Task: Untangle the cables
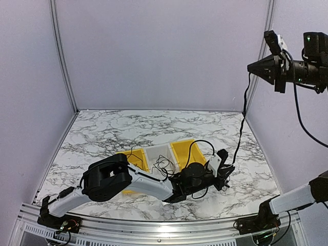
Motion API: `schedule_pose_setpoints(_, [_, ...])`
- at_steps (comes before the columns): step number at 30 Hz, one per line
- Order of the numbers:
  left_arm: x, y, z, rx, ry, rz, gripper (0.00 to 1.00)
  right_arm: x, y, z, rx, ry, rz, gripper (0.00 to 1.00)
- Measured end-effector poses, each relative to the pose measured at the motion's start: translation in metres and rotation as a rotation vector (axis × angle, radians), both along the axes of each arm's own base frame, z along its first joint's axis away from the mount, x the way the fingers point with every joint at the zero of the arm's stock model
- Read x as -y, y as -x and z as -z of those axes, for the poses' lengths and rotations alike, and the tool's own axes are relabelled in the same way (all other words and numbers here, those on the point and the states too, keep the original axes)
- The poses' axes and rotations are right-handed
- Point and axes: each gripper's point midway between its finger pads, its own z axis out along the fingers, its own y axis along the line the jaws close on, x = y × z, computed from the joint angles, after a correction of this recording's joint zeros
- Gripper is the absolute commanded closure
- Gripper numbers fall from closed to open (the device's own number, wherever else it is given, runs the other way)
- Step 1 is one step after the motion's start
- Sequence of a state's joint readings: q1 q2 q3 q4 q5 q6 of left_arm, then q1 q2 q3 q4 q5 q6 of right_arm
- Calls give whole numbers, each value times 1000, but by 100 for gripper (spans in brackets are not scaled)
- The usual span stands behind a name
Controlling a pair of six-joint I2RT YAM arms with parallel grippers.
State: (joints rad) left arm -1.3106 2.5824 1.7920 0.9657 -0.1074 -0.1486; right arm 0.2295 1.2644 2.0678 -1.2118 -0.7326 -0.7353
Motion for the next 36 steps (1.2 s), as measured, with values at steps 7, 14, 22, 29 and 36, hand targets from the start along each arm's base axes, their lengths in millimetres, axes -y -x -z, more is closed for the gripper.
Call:
schedule_pose_setpoints(7, [3,5,32,-41,-19,14,88,4,7,-61,161,-96,37,100])
schedule_pose_setpoints(14, [4,8,63,-71,-69,27,87,10,27,-123,346,-200,47,100])
schedule_pose_setpoints(22, [4,10,69,-78,-79,38,95,17,36,-158,459,-255,81,100])
schedule_pose_setpoints(29, [5,14,70,-90,-76,54,100,36,42,-208,646,-333,184,100])
schedule_pose_setpoints(36, [8,19,71,-93,-73,67,100,56,70,-257,851,-435,255,100])
